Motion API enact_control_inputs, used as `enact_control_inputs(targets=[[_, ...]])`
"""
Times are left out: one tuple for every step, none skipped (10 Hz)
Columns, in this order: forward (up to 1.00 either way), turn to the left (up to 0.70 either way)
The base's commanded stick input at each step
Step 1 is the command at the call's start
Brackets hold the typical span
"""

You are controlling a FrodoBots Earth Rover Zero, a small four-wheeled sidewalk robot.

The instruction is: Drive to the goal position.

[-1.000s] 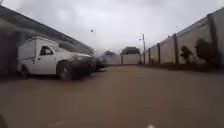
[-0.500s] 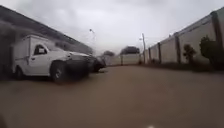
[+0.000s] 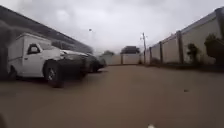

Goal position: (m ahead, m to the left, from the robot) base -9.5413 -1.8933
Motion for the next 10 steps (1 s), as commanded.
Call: enact_control_inputs(targets=[[0.7, 0.0], [0.7, 0.0], [0.7, 0.0], [0.7, 0.0], [0.7, 0.0], [0.7, 0.0], [0.7, 0.0], [0.7, -0.08], [0.7, -0.29], [0.7, -0.12]])
